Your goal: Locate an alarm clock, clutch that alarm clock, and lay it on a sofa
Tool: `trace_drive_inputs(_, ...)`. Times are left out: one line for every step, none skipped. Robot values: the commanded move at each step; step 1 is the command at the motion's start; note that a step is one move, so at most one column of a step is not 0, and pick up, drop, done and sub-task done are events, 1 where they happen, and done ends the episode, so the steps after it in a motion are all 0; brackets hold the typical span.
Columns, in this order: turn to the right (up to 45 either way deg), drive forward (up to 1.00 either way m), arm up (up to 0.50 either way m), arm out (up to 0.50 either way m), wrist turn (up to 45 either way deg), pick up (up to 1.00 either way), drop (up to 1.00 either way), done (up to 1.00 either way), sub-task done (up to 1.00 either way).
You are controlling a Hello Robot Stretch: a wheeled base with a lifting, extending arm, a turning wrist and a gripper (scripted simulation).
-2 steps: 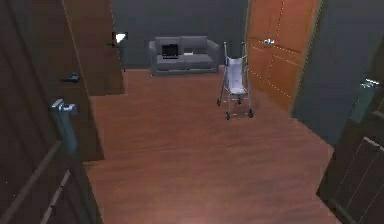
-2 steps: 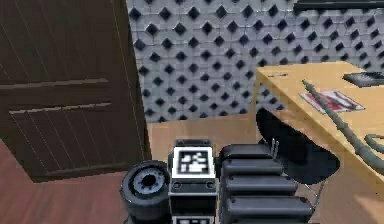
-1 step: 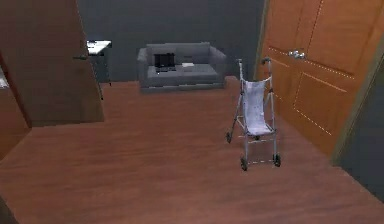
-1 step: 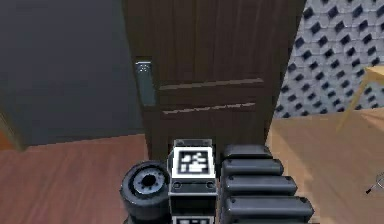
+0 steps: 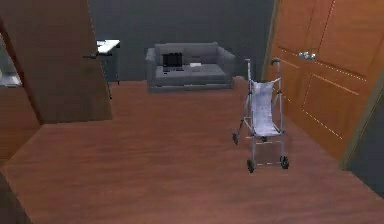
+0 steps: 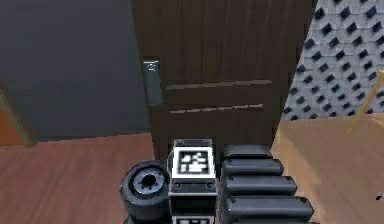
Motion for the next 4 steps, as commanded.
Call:
trace_drive_inputs(36.0, 0.0, 0.0, 0.0, 0.0, 0.0, 0.0, 0.0, 0.0)
trace_drive_inputs(0.0, 0.4, 0.0, 0.0, 0.0, 0.0, 0.0, 0.0, 0.0)
trace_drive_inputs(-45.0, 0.0, 0.0, 0.0, 0.0, 0.0, 0.0, 0.0, 0.0)
trace_drive_inputs(0.0, 1.0, 0.0, 0.0, 0.0, 0.0, 0.0, 0.0, 0.0)
